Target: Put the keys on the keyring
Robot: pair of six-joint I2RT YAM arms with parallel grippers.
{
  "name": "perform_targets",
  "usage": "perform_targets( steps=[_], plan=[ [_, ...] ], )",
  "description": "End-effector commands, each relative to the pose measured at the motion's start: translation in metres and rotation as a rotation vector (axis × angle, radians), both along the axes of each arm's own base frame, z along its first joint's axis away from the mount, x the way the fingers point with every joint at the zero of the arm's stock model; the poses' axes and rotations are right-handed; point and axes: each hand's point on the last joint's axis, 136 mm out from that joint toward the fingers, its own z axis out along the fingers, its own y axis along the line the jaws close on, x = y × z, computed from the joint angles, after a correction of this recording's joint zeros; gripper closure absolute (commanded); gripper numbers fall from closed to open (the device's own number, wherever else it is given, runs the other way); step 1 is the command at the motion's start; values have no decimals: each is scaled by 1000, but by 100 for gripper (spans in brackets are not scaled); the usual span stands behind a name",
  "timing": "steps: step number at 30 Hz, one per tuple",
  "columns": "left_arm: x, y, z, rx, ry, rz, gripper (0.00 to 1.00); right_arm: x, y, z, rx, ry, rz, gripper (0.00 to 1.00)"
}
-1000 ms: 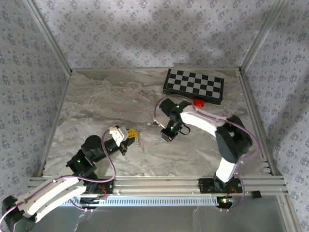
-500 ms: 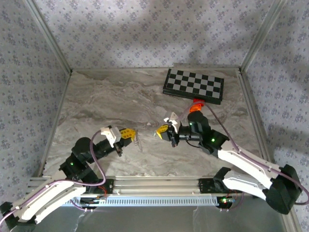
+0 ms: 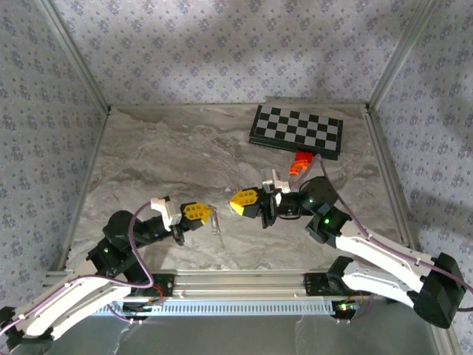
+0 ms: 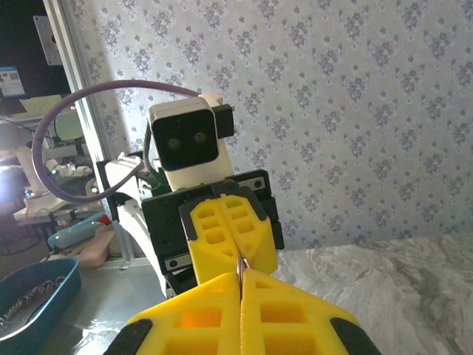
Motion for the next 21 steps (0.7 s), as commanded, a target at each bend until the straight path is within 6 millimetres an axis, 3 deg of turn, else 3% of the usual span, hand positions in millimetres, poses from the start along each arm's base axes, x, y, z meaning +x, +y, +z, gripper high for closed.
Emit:
perform_targets(
  steps=[1,21],
  plan=[
    [-12,-2,31,-73,-55,-61,100,-11,1,7,-5,-53,10,100],
    [-12,-25,33,-52,-62,-117,100,-6,7,0,-5,-57,-15,100]
  ],
)
